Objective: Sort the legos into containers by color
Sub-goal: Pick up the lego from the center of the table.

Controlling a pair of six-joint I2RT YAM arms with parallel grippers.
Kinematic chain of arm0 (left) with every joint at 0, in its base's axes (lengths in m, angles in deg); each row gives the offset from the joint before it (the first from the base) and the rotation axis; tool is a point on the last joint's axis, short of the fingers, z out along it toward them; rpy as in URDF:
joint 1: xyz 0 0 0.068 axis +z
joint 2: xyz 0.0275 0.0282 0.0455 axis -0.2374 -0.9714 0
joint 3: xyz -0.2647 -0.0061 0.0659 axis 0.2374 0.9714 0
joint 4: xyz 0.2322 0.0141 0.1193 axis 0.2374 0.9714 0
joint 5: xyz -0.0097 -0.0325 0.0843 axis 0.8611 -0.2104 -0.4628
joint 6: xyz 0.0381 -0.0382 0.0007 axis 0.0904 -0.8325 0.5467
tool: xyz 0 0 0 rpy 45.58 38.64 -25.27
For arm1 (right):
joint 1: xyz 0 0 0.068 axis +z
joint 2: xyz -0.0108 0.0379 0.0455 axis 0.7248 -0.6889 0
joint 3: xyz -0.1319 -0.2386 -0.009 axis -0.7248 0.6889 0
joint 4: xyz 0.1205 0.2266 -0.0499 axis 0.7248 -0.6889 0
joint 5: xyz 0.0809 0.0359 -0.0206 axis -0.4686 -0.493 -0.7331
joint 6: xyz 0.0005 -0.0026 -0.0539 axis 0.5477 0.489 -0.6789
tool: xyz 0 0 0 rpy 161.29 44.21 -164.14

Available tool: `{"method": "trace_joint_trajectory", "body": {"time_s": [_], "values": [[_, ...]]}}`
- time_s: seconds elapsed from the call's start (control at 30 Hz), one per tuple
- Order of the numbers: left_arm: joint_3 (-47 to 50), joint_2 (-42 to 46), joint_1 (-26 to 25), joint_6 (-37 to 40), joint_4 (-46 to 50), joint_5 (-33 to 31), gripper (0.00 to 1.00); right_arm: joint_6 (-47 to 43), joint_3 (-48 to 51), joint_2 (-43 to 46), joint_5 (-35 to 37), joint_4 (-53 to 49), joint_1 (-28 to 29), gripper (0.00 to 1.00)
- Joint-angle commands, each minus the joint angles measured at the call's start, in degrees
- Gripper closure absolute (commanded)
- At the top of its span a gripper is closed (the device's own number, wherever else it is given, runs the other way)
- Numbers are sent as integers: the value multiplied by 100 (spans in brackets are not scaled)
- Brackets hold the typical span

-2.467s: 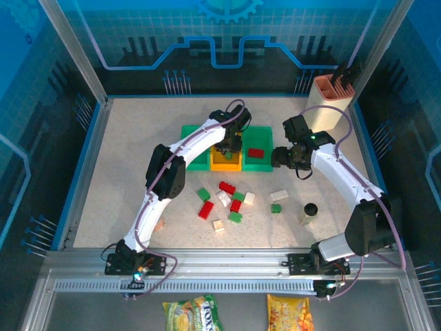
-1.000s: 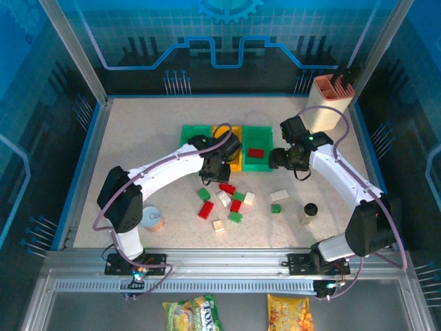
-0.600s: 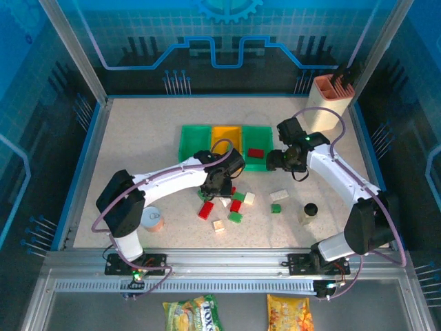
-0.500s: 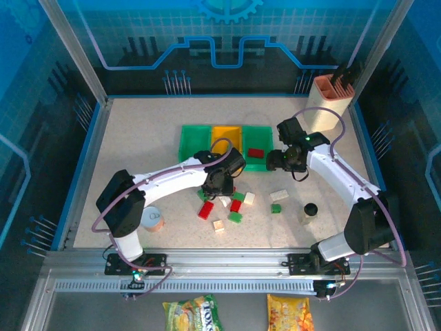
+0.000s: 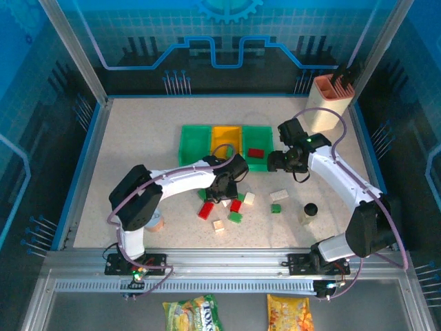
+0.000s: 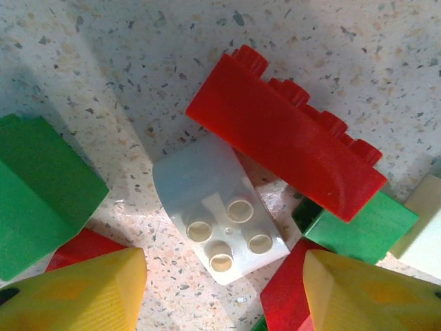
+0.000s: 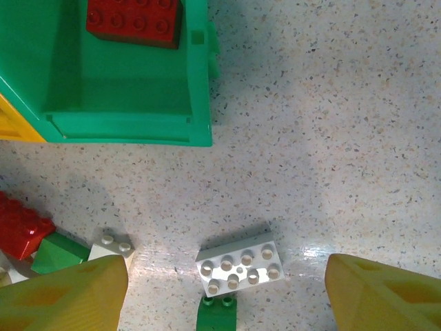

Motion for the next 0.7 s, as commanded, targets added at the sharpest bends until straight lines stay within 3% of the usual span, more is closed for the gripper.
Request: {"method": "trace_joint_trajectory", "body": {"time_s": [0.0,0.67], "values": [[126,-104,10,-113,-142,101,37,-43,95,132,88,-145,37,24],[350,-319,127,-31,-352,145,43,-7,66,96,80,-116,38,24]]}}
